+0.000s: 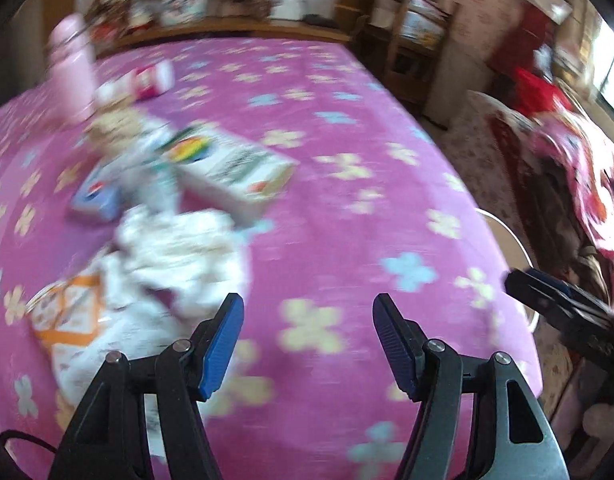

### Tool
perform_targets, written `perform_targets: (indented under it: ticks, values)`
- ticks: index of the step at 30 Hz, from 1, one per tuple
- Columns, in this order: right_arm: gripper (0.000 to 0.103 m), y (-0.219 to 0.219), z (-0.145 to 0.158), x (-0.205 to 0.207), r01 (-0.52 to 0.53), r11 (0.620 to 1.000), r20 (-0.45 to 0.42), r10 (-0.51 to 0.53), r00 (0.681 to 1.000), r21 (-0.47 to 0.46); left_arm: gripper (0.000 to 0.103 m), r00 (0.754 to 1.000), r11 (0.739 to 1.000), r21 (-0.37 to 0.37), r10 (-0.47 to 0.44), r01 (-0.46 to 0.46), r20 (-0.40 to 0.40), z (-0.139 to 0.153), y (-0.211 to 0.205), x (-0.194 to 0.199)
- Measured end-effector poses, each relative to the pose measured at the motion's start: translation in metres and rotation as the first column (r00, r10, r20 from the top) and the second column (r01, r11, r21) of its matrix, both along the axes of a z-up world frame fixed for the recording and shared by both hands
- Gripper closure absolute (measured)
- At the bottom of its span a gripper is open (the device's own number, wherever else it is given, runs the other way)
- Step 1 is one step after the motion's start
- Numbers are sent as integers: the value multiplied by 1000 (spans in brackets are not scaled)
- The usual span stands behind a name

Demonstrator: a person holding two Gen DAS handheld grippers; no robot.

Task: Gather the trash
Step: 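Move both open grippers back over the table, then grasp the orange-and-white snack bag with the left gripper while the right grasps the crumpled white tissue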

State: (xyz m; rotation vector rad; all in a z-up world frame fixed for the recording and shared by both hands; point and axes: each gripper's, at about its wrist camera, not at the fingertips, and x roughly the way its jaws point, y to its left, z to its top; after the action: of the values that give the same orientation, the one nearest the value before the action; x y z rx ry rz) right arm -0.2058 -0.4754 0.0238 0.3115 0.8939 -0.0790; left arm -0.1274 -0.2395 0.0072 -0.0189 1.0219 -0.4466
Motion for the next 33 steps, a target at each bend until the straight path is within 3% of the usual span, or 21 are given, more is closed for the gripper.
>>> perform_targets:
  ticks: [3,8,14,17,22,24,30,33]
  values:
    - [28,21,1,9,-46,999,-4,46,999,-9,35,997,997,-29,65,-66,-36,-5,36,10]
    - [28,59,3,26,-137,991,-12,137,990,-1,35,987,988,-17,151,-152,-54,-7,99,13]
    - [28,112,-6,52,-256,964,-23,258,966,70,35,977,980,-7,200,-201,-80,-2,160,9]
    - [28,140,-10,66,-301,949,-15,304,953,98,35,975,977,-32,208,-211,-72,10,181,3]
    - [28,180,-16,91,-344,933,-21,348,937,107,25,966,964,-68,254,-256,-40,25,211,-4]
    - [28,191,-18,100,-351,931,-21,355,935,101,20,960,958,-56,281,-282,-23,27,218,-3]
    - [28,213,-28,125,-349,934,-48,353,934,73,20,938,938,41,346,-345,-16,9,237,8]
    - [27,220,-31,129,-351,935,-46,353,934,46,20,929,928,43,370,-369,-18,0,245,7]
